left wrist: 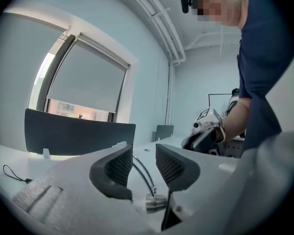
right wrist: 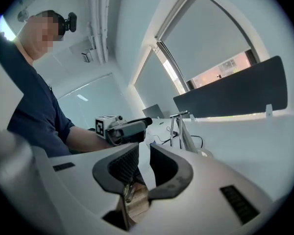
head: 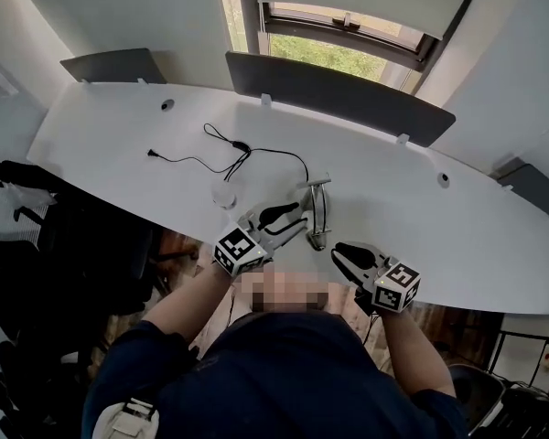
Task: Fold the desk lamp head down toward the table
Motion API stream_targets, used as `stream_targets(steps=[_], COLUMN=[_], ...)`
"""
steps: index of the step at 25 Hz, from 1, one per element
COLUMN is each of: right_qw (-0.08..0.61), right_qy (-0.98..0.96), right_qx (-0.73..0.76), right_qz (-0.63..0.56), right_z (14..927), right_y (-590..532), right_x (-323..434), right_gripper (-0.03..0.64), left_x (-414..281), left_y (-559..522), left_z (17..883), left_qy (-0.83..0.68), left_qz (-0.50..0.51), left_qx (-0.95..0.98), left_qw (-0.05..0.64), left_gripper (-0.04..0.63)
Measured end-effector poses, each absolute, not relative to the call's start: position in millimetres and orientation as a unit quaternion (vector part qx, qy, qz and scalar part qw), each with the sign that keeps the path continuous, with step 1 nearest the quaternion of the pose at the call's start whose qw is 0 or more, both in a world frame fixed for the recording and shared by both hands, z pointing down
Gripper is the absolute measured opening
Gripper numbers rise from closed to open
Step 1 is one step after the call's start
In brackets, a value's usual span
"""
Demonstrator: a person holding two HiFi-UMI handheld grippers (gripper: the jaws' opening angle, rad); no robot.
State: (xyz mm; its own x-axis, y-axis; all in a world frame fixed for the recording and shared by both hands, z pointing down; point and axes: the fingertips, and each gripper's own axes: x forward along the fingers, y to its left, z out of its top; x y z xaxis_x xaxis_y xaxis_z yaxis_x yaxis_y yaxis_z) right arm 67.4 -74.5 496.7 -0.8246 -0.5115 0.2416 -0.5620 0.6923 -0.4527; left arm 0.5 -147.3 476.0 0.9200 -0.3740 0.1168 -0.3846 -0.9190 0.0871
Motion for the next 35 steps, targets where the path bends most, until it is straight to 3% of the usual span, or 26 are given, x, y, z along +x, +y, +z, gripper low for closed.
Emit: stream_targets(steps=[13, 18, 35], right_qw=[0.034, 0.032, 0.016], right_qy=[-0.902, -0.897, -0.895], right_qx=[0.387, 0.408, 0.417], right_qz=[0.189, 0.165, 0.157], right_z=[443.0, 425.5, 423.0], right_y=[-64.9, -57.6, -60.8], right_x=[54.3, 47.1, 49.1], right_gripper=[0.028, 0.012, 0.009], left_x=[0.0, 4.0, 14.6], left_y=[-76.9, -56.4, -46.0], left_z=[393.0, 377.7, 387.7], left_qy=[-0.241, -0.223, -0.203], left_qz=[0.011, 0.01, 0.028], left_qx=[0.967, 0.974, 0.978], left_qw=[0.081, 0.046, 0.045], left_gripper=[0.009, 0.006, 0.006])
